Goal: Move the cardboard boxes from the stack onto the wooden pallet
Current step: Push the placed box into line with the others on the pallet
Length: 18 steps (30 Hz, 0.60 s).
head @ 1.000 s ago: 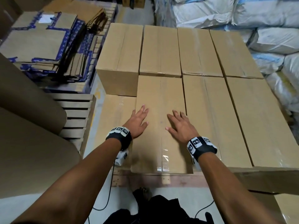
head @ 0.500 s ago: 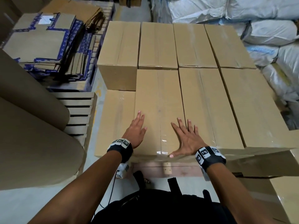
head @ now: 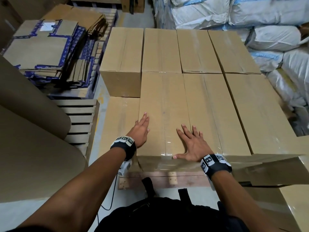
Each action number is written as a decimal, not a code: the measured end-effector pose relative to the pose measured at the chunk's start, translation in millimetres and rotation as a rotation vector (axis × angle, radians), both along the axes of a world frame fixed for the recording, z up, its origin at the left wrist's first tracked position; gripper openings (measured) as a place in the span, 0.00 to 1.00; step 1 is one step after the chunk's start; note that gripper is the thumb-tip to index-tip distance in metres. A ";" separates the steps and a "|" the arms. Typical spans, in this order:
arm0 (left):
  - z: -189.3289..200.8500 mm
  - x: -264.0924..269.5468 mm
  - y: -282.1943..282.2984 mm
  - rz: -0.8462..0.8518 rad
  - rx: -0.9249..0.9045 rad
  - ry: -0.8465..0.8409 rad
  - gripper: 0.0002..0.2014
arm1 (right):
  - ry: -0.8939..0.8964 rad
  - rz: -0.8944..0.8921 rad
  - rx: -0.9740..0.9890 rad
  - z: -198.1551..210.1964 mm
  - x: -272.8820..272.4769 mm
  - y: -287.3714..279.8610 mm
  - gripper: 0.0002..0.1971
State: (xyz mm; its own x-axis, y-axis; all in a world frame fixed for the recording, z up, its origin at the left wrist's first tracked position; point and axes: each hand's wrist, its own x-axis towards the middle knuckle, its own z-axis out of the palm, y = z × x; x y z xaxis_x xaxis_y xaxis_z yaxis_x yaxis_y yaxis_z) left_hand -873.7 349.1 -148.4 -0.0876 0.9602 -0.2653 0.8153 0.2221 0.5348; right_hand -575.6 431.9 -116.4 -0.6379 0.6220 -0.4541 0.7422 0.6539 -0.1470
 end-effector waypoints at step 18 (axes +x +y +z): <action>15.9 10.8 -19.3 -0.073 -0.140 0.162 0.32 | -0.049 0.000 0.010 4.0 -2.5 -11.6 0.63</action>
State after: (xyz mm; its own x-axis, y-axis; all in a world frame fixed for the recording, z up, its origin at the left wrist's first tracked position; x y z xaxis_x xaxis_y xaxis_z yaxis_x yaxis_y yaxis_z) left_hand -862.9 329.8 -132.5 -0.0710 0.9202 -0.3850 0.9046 0.2220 0.3639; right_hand -578.1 420.3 -112.5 -0.6154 0.6262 -0.4787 0.7481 0.6554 -0.1043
